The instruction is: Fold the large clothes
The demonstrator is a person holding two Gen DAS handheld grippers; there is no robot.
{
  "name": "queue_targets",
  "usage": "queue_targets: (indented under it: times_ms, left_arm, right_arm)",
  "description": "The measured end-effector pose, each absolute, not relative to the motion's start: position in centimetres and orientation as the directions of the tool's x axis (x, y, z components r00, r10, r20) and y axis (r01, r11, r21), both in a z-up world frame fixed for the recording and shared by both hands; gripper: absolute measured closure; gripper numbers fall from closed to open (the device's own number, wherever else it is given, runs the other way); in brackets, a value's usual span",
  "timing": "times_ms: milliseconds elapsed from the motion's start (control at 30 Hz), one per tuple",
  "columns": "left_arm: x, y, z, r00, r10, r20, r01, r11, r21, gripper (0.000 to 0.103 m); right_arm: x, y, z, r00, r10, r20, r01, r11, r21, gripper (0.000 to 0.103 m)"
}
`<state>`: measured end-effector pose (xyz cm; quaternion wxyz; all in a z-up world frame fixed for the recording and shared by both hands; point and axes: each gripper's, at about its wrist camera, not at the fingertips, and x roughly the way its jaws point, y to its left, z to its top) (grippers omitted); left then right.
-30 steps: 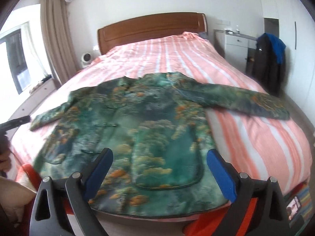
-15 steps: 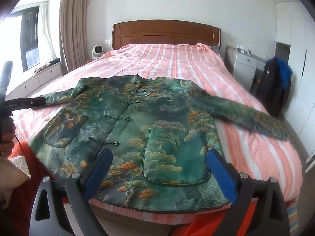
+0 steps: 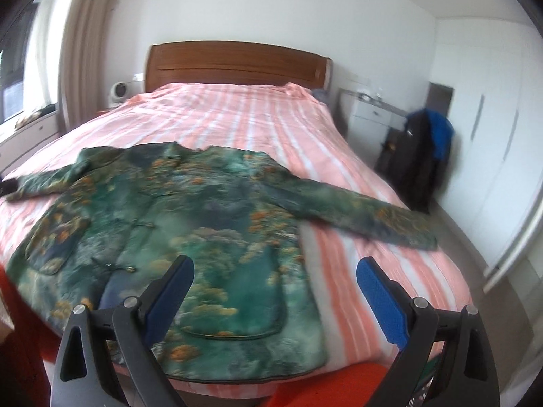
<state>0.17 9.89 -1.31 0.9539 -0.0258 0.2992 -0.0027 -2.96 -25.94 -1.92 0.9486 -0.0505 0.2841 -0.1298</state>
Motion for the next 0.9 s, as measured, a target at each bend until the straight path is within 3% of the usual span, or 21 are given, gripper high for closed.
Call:
queue_targets:
  times_ms: [900]
  left_arm:
    - [0.9,9.5,-2.9,0.788,0.015,-0.616,-0.010,1.000,0.011,0.002]
  right_arm:
    - [-2.1,-31.6,-3.6,0.682,-0.394,-0.616,0.384,0.910,-0.157,0.007]
